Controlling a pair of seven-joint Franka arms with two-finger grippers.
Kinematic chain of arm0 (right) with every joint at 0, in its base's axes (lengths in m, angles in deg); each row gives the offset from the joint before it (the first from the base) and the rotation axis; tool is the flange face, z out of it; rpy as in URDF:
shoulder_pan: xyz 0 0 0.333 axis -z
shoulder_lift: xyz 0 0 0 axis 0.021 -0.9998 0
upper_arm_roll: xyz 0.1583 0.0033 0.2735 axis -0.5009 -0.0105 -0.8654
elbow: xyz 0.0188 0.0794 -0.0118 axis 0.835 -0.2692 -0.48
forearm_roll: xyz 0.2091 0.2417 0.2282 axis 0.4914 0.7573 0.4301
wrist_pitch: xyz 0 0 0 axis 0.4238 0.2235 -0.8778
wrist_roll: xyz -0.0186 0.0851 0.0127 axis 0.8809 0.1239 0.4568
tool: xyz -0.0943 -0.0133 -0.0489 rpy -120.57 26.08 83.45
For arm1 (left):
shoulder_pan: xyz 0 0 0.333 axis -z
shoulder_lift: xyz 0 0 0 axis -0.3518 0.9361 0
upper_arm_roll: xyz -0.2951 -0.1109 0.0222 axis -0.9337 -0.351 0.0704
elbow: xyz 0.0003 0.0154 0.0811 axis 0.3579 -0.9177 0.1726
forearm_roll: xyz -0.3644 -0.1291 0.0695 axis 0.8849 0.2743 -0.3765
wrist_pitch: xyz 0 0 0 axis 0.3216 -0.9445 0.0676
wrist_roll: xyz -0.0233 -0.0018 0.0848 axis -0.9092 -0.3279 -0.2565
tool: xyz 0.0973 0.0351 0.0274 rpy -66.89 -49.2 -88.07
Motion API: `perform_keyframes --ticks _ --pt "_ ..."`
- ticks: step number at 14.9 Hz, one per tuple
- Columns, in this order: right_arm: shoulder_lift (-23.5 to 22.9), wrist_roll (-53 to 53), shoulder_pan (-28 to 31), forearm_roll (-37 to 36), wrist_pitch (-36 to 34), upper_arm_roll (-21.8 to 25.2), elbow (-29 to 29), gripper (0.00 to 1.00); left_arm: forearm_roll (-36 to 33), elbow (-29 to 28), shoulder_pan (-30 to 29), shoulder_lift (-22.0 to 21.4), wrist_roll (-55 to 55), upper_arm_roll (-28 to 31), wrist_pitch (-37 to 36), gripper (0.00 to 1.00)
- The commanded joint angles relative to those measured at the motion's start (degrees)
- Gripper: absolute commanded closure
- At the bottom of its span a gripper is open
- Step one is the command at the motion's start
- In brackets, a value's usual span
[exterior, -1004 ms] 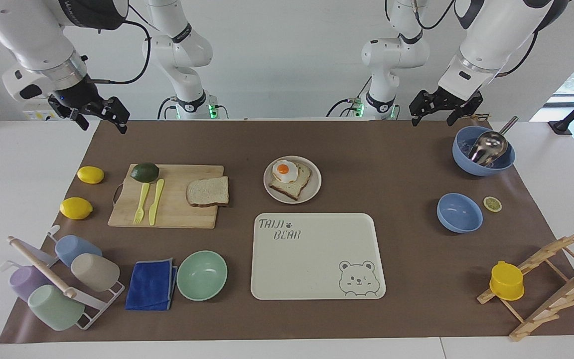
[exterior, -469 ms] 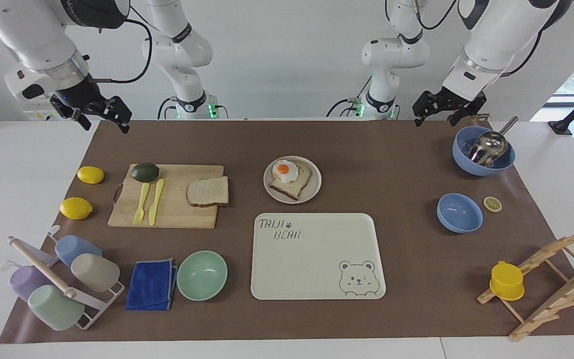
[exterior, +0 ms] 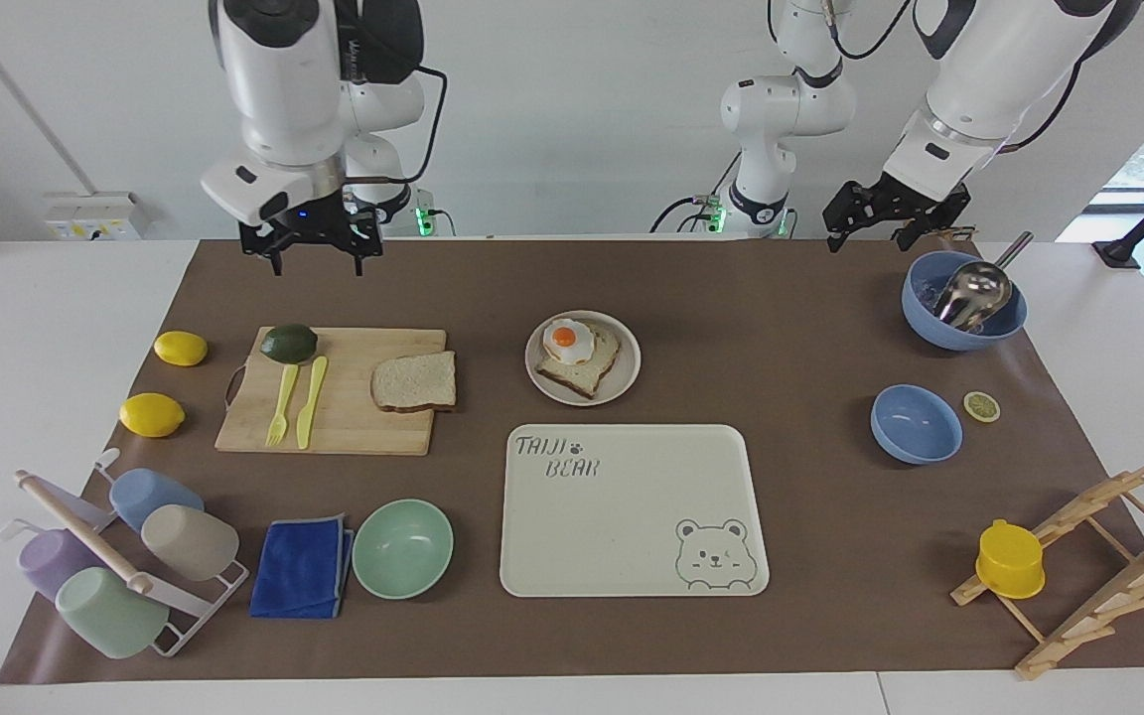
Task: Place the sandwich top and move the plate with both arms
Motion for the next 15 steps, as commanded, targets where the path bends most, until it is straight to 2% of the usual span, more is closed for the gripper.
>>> perform_keyframes --ticks 1,4,8,10,12,15 --pt "-5.83 -3.42 -2.99 -1.27 4.43 0.21 -0.33 0.00 -0.87 -0.70 -0.70 -0.99 -0.34 -0.47 -0.09 0.00" --pt "-10.06 -17.81 -7.29 -0.74 8.13 0.03 -2.69 0.00 -0.87 -0.70 -0.70 -0.99 -0.43 -0.47 -0.09 0.00" --pt "-12.87 -31.10 -9.06 0.58 15.50 -0.14 -10.95 0.00 -0.87 -0.70 -0.70 -0.99 -0.34 -0.56 0.00 0.00" --pt "-14.81 -33.24 -10.65 0.40 16.58 -0.15 -12.46 0.00 -0.87 -0.70 -0.70 -0.99 -0.43 -0.56 0.00 0.00" --pt "-14.55 -33.24 -10.57 0.31 17.01 -0.15 -14.30 0.00 -0.87 -0.70 -0.70 -0.99 -0.43 -0.56 0.00 0.00" --pt "-14.64 -33.33 -11.00 0.31 19.73 -0.15 -17.55 0.07 -0.87 -0.70 -0.70 -0.99 -0.34 -0.56 0.00 0.00"
